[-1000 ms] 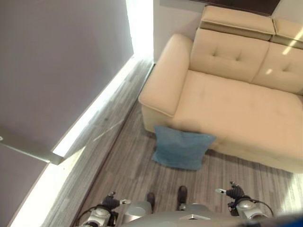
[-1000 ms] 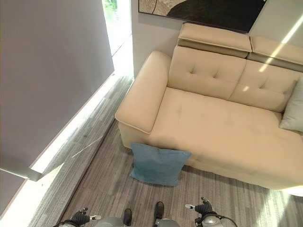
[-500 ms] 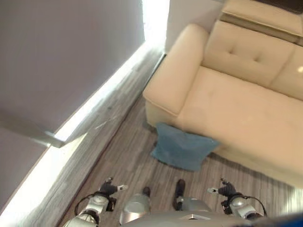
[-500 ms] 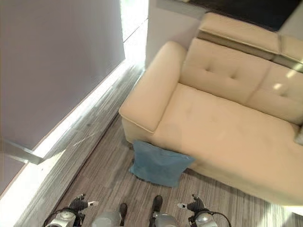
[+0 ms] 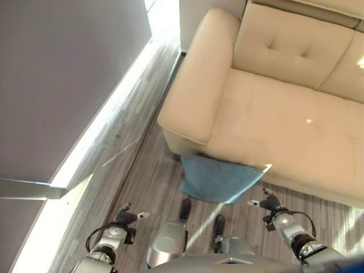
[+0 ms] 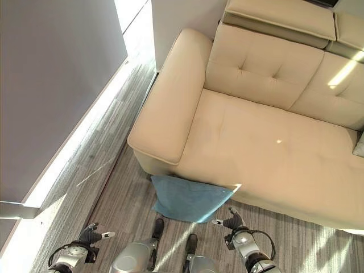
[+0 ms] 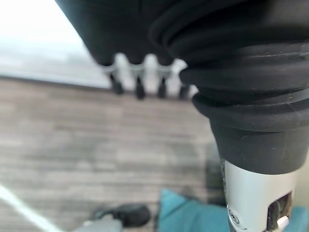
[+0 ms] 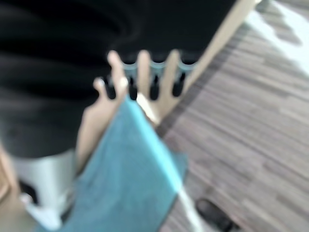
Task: Pick up all the scattered cushions and arrange them neatly on the sofa.
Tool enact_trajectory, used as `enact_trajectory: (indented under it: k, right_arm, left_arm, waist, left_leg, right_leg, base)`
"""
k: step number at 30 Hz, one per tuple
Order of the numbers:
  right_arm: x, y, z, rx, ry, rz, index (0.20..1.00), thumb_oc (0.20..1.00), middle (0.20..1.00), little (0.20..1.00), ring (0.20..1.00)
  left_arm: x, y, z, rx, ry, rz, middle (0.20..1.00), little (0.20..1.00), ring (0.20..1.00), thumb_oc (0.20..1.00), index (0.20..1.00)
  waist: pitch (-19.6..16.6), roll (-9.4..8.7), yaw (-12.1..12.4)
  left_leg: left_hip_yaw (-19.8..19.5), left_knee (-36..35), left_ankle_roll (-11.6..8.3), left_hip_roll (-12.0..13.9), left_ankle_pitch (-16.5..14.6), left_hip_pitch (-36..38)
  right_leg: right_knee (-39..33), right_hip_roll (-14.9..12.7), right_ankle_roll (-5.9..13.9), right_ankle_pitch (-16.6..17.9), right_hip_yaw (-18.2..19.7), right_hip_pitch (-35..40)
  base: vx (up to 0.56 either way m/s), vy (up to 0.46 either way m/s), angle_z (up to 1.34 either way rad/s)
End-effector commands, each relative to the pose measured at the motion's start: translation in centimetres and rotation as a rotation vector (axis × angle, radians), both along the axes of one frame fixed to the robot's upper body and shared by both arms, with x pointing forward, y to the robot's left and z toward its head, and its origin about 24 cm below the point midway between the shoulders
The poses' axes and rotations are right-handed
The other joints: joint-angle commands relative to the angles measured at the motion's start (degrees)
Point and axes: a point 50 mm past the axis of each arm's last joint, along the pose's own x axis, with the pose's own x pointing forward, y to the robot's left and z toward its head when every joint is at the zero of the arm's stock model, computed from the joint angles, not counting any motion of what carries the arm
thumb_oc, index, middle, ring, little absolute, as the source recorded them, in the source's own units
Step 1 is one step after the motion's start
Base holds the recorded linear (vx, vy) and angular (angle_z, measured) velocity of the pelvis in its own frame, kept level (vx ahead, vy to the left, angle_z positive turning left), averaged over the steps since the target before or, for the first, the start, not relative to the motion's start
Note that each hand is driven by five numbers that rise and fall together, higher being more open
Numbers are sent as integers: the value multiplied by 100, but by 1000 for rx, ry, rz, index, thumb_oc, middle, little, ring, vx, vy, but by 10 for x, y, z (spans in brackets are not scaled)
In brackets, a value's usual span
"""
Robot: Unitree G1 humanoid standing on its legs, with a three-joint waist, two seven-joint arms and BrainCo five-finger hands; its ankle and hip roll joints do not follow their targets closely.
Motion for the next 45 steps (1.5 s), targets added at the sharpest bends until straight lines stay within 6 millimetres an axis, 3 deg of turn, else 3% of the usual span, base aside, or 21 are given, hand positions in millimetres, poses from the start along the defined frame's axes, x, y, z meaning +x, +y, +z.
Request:
enact_trajectory:
  k: [1,6,8,12,14,18,23,27,28,29,36,41,45]
  right_arm:
    - [21,-17,22,-47,-134,-67,1000,1000,1000,1000,1000]
    - [57,-12,52,-58,-306,-115,1000,1000,1000,1000,1000]
    - [83,-9,82,-74,-464,-166,1000,1000,1000,1000,1000]
    - [95,-11,102,-81,-567,-225,1000,1000,1000,1000,1000]
    - [108,-10,124,-71,-685,-288,1000,1000,1000,1000,1000]
    - [115,-8,138,-78,-747,-309,1000,1000,1000,1000,1000]
    - [138,-10,174,-82,-842,-325,1000,1000,1000,1000,1000]
    - [156,-15,216,-82,-960,-317,1000,1000,1000,1000,1000]
    - [162,-17,236,-81,-1021,-314,1000,1000,1000,1000,1000]
    - [165,-16,248,-68,-1056,-304,1000,1000,1000,1000,1000]
    - [172,-2,286,-28,-1190,-258,1000,1000,1000,1000,1000]
    - [174,5,298,-33,-1235,-218,1000,1000,1000,1000,1000]
    - [175,10,298,-30,-1234,-168,1000,1000,1000,1000,1000]
  left_arm:
    - [29,-4,15,-13,-153,89,1000,1000,1000,1000,1000]
    - [65,-7,38,-14,-301,143,1000,1000,1000,1000,1000]
    - [91,-9,60,-27,-425,192,1000,1000,1000,1000,1000]
    - [106,-11,73,-21,-490,211,1000,1000,1000,1000,1000]
    - [125,-16,92,-28,-577,232,1000,1000,1000,1000,1000]
    - [140,-25,109,-42,-650,213,1000,1000,1000,1000,1000]
    - [177,-36,156,-67,-809,185,1000,1000,1000,1000,1000]
    - [202,-39,210,-68,-975,142,1000,1000,1000,1000,1000]
    - [209,-40,229,-71,-1034,131,1000,1000,1000,1000,1000]
    - [213,-41,241,-105,-1072,139,1000,1000,1000,1000,1000]
    - [221,-49,266,-187,-1148,191,1000,1000,1000,1000,1000]
    - [225,-49,284,-235,-1208,190,1000,1000,1000,1000,1000]
    - [225,-61,297,-333,-1272,154,1000,1000,1000,1000,1000]
  waist:
    - [202,58,-21]
    - [488,101,-134]
    - [688,125,-248]
    - [762,129,-330]
    - [903,126,-452]
    - [971,117,-519]
    - [1088,81,-634]
    - [1186,79,-707]
    - [1213,88,-737]
    - [1192,92,-760]
    - [1104,98,-794]
    - [951,76,-826]
    - [746,53,-830]
  left_leg:
    - [-277,795,-267,269,-577,-604]
    - [-252,1123,-316,273,-483,-1452]
    - [-258,1323,-348,326,-538,-2068]
    - [-255,1460,-356,341,-560,-2466]
    - [-248,1583,-350,349,-538,-2950]
    - [-256,1662,-333,340,-540,-3296]
    - [-291,1803,-326,301,-519,-4029]
    - [-320,2024,-325,282,-527,-4754]
    - [-339,2075,-328,274,-524,-5021]
    - [-363,2195,-325,265,-530,-5295]
    - [-435,2993,-270,241,-720,-6336]
    - [-470,3215,-257,212,-771,-6782]
    - [-488,3048,-289,227,-732,-6886]
  right_leg:
    - [504,-365,306,223,-251,-755]
    - [811,-403,274,315,-248,-1662]
    - [959,-391,304,288,-197,-2275]
    - [1077,-405,304,289,-161,-2681]
    - [1192,-414,316,337,-110,-3184]
    - [1224,-422,349,390,-83,-3535]
    - [1352,-449,367,454,-15,-4268]
    - [1598,-502,380,441,-13,-5003]
    - [1708,-519,382,428,4,-5281]
    - [1838,-523,379,391,9,-5537]
    - [2711,-511,334,133,19,-6587]
    - [3023,-516,283,40,0,-7072]
    - [2997,-495,283,-2,-2,-7218]
  base:
    - [-269,4,10]
    - [-153,19,3]
    - [-133,17,-7]
    - [-63,12,-10]
    - [-113,50,-4]
    - [-49,19,-8]
    - [-18,3,-1]
    - [0,0,0]
    - [0,0,0]
    - [7,3,5]
    - [19,5,4]
    - [26,-4,2]
    - [34,-13,0]
